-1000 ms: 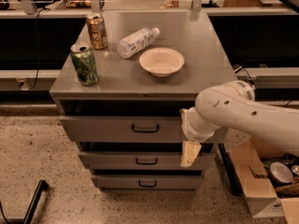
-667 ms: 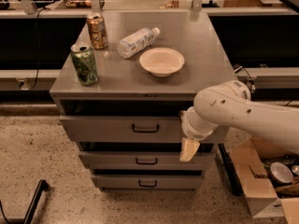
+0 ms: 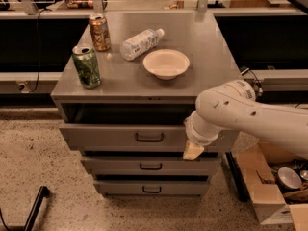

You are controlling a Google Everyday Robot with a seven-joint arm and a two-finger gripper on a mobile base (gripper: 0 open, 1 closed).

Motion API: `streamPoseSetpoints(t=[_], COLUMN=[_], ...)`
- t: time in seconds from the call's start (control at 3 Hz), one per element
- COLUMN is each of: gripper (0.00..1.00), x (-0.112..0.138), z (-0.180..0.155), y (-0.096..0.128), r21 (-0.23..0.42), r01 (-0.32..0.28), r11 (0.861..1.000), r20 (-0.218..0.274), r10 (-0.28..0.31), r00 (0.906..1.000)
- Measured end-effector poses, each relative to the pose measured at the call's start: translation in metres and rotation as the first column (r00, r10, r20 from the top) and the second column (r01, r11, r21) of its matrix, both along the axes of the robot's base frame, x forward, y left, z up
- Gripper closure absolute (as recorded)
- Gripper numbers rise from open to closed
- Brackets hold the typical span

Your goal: Open top drawer

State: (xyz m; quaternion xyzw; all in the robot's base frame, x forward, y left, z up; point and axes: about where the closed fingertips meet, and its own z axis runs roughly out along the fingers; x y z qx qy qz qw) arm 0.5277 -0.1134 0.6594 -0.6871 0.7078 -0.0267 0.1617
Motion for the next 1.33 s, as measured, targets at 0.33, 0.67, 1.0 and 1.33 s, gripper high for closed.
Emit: streamPoseSetpoints(t=[0.33,0.67,1.0,1.33], gripper=[0.38,0.34,0.26,0.08], x=[-0.024,-0.049,-0.068,-0.071], z=[0.018,0.052,0.086,0.087], y=[0.005,0.012,0.022,0.026], r21=[0.01,0.058,0.135,0.144], r01=[-0.012,-0.045,-0.114,-0.137], r11=[1.0,0.997,0.984,0.98], r20=[-0.039,-0.066,-0.074,-0.074], r10=[0.012,0.048,0.125,0.148], r00=[0.9992,0.9967,0.9894,0.9862])
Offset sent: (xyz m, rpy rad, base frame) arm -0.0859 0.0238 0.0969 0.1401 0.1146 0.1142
